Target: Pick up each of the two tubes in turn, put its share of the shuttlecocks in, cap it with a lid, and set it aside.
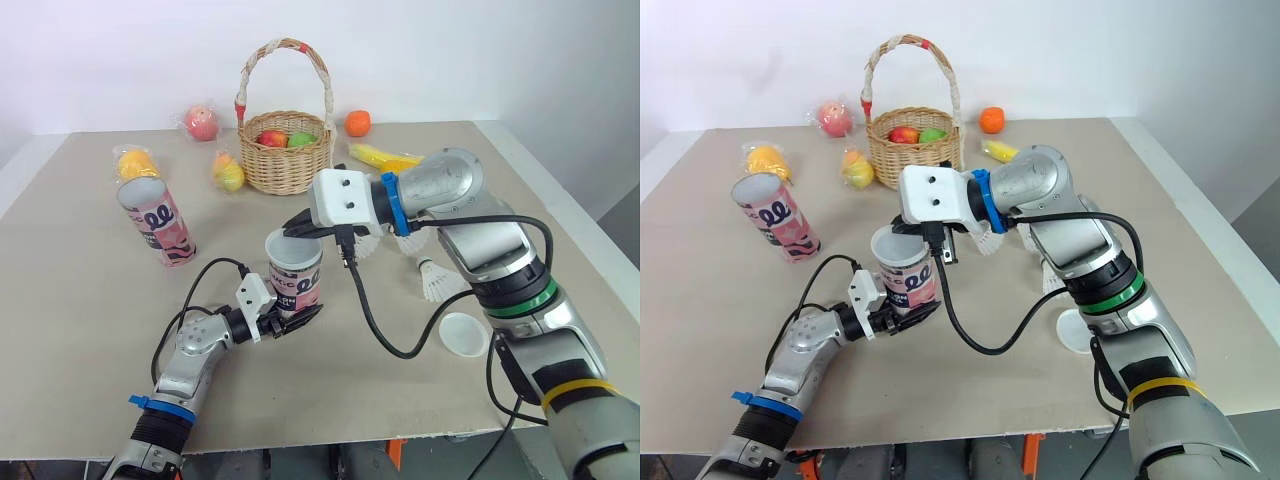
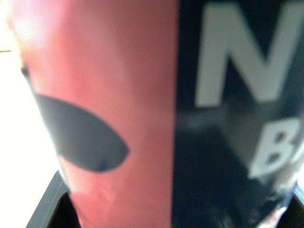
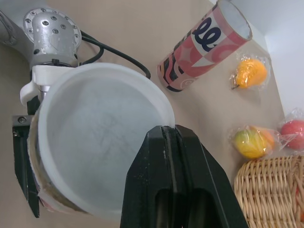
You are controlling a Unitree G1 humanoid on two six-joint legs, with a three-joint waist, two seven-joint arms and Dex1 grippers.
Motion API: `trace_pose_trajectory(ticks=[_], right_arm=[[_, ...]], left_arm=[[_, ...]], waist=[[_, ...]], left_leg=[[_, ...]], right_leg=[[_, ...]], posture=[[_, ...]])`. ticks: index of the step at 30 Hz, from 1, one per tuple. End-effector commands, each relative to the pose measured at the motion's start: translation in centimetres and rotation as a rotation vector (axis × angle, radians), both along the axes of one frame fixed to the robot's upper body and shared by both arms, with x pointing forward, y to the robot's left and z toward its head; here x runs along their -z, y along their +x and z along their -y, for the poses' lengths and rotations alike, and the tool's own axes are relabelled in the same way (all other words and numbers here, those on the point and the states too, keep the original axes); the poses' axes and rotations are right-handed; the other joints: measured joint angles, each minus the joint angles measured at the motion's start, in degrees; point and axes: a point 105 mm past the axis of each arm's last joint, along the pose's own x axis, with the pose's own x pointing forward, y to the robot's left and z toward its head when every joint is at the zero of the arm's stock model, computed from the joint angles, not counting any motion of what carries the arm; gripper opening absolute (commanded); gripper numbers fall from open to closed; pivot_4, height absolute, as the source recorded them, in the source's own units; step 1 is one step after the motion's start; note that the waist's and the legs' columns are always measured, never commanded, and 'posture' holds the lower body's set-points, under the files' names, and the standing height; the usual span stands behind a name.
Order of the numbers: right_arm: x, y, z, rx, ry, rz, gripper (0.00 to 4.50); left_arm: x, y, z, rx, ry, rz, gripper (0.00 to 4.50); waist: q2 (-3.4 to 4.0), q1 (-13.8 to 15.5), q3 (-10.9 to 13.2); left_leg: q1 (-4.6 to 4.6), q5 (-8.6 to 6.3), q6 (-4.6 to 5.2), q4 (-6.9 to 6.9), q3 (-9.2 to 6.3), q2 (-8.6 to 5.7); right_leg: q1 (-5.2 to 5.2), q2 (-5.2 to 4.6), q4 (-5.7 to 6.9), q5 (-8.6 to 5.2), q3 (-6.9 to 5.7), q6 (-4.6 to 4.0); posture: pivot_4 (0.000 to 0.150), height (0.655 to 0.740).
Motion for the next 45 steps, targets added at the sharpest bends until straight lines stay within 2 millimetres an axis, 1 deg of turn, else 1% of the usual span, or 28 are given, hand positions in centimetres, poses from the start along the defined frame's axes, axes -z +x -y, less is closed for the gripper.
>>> trace_pose_trajectory(ticks=[1, 7, 14, 29, 45], right_arm=[[-0.2, 0.0, 0.3, -0.002, -0.018, 0.024, 0.03], [-0.2, -0.4, 0.3, -0.028, -0.043, 0.062, 0.03], [-0.4, -0.5, 0.3, -0.033, -0.08, 0.121, 0.03], [0.0, -0.8, -1.3, -0.05, -0.031, 0.103, 0.03], [2.7, -1.8, -2.9, -0.076, -0.016, 0.034, 0.03]], left_arm=[[3.1, -0.6, -0.2, -0.006, 0.05, -0.122, 2.9], [3.2, -0.7, -0.2, -0.008, 0.051, -0.126, 2.9], [3.2, -0.7, -0.1, -0.005, 0.05, -0.125, 2.9], [3.1, -0.6, 0.1, -0.003, 0.048, -0.123, 2.9], [3.2, -0.7, 0.2, 0.001, 0.048, -0.127, 2.9]], waist=[[0.0, 0.0, 0.0], [0.0, 0.0, 0.0], [0.0, 0.0, 0.0], [0.0, -0.01, 0.0], [0.06, -0.04, -0.22]], left_leg=[[0.0, 0.0, 0.0, 0.0, 0.0, 0.0], [0.0, 0.0, 0.0, 0.0, 0.0, 0.0], [0.0, 0.0, 0.0, 0.0, 0.01, 0.0], [0.01, 0.0, 0.0, -0.02, 0.0, 0.02], [0.11, 0.0, 0.0, -0.05, 0.0, 0.04]], right_leg=[[0.0, 0.0, 0.0, 0.0, 0.0, 0.0], [0.0, -0.01, 0.0, -0.02, 0.0, -0.02], [0.0, -0.01, -0.02, -0.03, 0.0, -0.03], [-0.01, -0.01, -0.02, -0.05, -0.01, -0.08], [0.04, 0.01, -0.02, -0.05, -0.01, -0.11]], posture=[[0.15, 0.74], [0.15, 0.74], [0.15, 0.74], [0.15, 0.74], [0.15, 0.74]])
